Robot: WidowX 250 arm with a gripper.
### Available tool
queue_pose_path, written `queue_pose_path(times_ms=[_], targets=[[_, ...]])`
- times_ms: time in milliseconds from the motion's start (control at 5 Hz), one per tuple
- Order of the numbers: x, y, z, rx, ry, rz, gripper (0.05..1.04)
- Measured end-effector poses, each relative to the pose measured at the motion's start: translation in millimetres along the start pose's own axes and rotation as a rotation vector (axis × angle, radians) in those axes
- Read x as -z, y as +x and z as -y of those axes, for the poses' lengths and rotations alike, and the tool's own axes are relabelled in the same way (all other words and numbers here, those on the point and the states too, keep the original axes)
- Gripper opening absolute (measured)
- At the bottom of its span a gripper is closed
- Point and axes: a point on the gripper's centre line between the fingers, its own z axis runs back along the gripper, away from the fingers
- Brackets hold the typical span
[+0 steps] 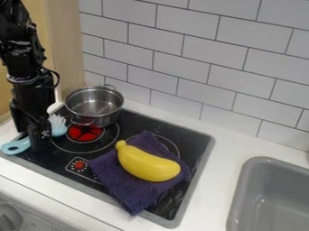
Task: Move the blue brushtop right of the stove
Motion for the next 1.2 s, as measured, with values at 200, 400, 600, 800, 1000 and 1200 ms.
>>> queue_pose_path(times_ms=[200,400,600,800,1000,1200], targets=[[0,2,2,0.026,-0.017,0.018,0.643],[0,-4,3,0.031,-0.004,-0.008,0.366],[-8,-14,6,-0.018,0.021,-0.04,0.32],[-19,-22,2,-0.147,0.067,-0.073,0.32],[-39,-28,8,-0.306,0.092,-0.098,0.32],[-59,-15,32,-0.356,0.069,-0.084,0.32]])
